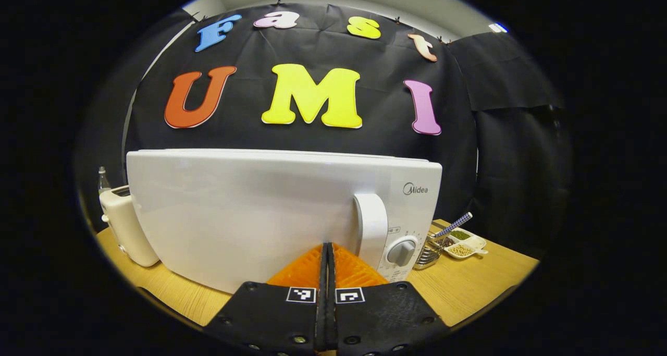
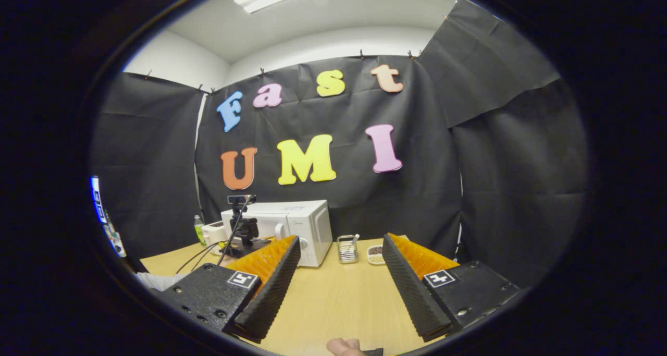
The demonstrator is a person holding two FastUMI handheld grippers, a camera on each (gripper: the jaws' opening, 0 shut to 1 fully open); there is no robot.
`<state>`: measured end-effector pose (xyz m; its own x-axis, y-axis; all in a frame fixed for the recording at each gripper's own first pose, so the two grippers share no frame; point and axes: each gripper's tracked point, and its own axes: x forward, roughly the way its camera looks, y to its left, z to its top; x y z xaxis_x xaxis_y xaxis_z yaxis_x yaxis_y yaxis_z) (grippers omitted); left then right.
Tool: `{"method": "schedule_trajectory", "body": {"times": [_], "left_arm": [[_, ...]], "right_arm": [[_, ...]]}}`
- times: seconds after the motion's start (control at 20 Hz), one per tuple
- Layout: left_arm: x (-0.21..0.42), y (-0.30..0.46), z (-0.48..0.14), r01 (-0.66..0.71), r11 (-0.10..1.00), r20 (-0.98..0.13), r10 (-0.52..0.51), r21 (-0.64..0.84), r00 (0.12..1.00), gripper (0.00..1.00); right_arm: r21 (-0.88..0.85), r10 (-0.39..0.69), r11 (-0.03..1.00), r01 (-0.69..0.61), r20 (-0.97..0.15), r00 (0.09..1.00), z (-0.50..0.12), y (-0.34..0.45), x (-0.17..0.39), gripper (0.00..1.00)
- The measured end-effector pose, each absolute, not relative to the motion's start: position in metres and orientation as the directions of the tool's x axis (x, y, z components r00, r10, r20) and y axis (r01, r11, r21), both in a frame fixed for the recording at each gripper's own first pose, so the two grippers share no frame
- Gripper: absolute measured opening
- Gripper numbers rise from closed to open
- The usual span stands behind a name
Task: Open the microwave oven with the left hand, put the food in, and close the microwave oven.
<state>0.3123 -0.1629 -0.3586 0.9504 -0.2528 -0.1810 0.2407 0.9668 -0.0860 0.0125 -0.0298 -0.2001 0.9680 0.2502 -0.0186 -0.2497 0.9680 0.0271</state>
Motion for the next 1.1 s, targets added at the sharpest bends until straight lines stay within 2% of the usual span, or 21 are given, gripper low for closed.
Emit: {"method": "schedule_trajectory", "body": {"times": [0.05,0.15,0.2,0.25,0.35,0.4,0.55,0.6,0.75,0.8,0.85,0.9,0.95,1.0,1.1], "left_arm": [[0.31,-0.162,-0.368,0.231,0.968,-0.247,-0.248,-0.098,0.937,0.0],[0.313,-0.162,-0.361,0.225,0.968,-0.215,-0.244,-0.109,0.946,0.0],[0.31,-0.163,-0.366,0.225,0.968,-0.222,-0.245,-0.112,0.944,0.0],[0.311,-0.162,-0.363,0.229,0.967,-0.208,-0.248,-0.109,0.946,0.0],[0.312,-0.163,-0.365,0.234,0.966,-0.213,-0.253,-0.111,0.944,0.0],[0.312,-0.163,-0.364,0.237,0.965,-0.215,-0.256,-0.112,0.942,0.0],[0.302,-0.165,-0.365,0.256,0.957,-0.247,-0.282,-0.133,0.927,0.0],[0.296,-0.162,-0.361,0.257,0.958,-0.247,-0.283,-0.13,0.927,0.0],[0.268,-0.159,-0.329,0.299,0.944,-0.189,-0.322,-0.143,0.928,0.0],[0.252,-0.162,-0.315,0.333,0.927,-0.163,-0.36,-0.173,0.919,0.12],[0.237,-0.16,-0.299,0.349,0.917,-0.139,-0.378,-0.194,0.915,0.34],[0.226,-0.154,-0.285,0.35,0.915,-0.12,-0.377,-0.201,0.918,0.56],[0.214,-0.14,-0.272,0.315,0.93,-0.114,-0.339,-0.187,0.934,0.81],[0.207,-0.13,-0.264,0.284,0.944,-0.114,-0.305,-0.169,0.945,0.94],[0.184,-0.108,-0.245,0.235,0.962,-0.123,-0.252,-0.136,0.96,0.93]], "right_arm": [[0.033,0.251,0.968,-0.25,-0.022,0.968,-0.201,-0.031,0.013,0.91],[0.038,0.25,0.968,-0.249,-0.028,0.968,-0.203,-0.033,0.015,0.91],[0.041,0.246,0.969,-0.245,-0.031,0.969,-0.205,-0.035,0.015,1.0],[0.044,0.241,0.97,-0.24,-0.032,0.97,-0.205,-0.036,0.015,0.91],[0.046,0.232,0.972,-0.23,-0.038,0.972,-0.206,-0.037,0.013,0.91],[0.049,0.232,0.972,-0.23,-0.039,0.972,-0.205,-0.035,0.011,1.0],[0.057,0.231,0.972,-0.229,-0.037,0.972,-0.202,-0.032,0.006,1.0],[0.058,0.227,0.973,-0.225,-0.039,0.973,-0.203,-0.032,0.005,0.91],[0.057,0.215,0.976,-0.212,-0.049,0.975,-0.203,-0.03,-0.001,0.91],[0.054,0.212,0.976,-0.209,-0.048,0.976,-0.201,-0.029,-0.003,0.91],[0.049,0.206,0.978,-0.204,-0.048,0.977,-0.199,-0.029,-0.005,1.0],[0.043,0.201,0.979,-0.199,-0.049,0.978,-0.199,-0.028,-0.007,0.91],[0.039,0.196,0.98,-0.194,-0.048,0.979,-0.196,-0.027,-0.009,0.91],[0.034,0.191,0.981,-0.19,-0.046,0.98,-0.194,-0.026,-0.012,1.0],[0.023,0.187,0.982,-0.187,-0.033,0.982,-0.187,-0.022,-0.019,1.0]]}}
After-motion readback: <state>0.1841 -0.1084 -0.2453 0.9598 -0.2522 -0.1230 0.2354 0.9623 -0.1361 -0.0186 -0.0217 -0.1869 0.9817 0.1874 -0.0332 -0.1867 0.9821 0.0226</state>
